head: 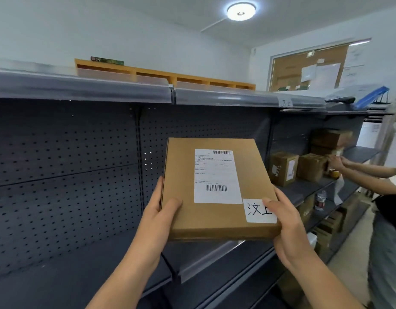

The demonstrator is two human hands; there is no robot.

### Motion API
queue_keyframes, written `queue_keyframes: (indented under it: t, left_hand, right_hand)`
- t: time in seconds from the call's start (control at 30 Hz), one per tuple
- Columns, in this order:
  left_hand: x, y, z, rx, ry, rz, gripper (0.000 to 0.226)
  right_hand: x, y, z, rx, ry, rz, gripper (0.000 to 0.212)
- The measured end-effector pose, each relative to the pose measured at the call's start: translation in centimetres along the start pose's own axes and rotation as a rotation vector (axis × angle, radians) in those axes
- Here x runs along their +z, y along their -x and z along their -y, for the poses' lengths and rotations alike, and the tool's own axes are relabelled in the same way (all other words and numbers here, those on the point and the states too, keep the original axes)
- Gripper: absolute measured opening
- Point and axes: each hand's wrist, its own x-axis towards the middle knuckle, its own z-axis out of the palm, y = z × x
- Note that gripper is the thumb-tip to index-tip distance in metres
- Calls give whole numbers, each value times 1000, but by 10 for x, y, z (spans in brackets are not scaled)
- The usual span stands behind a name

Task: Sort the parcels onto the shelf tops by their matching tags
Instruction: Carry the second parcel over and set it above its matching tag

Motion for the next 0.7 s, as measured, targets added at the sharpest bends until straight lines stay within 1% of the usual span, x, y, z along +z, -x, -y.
queue_keyframes:
  t: [0.1,0.13,0.23,0.4,0.53,0.63,0.7]
  left_hand:
    - [26,-7,0,-1,-18,31,66]
    - [34,-9,0,2,-19,40,66]
    - [60,-12,-3,28,-37,77,72]
    - [110,-18,-15,88,-107,115,80]
    - [156,-24,-35,122,-141,125,82]
    - [197,-30,-54,122,-202,135,89]
    - [221,-35,-65,125,-220,137,92]
  right_hand:
    - [-20,-11,0,-35,-19,-54,48]
    - [-27,-16,1,-45,-21,-68,48]
    - [-51,-33,7,-75,-8,-115,37]
    - [-96,-71,29,-126,-19,-160,38]
    - [-130,-110,61,-166,-27,-149,37]
    - [-154,-141,95,-205,20,-133,33]
    - [-169,-163,117,-223,57,-108,35]
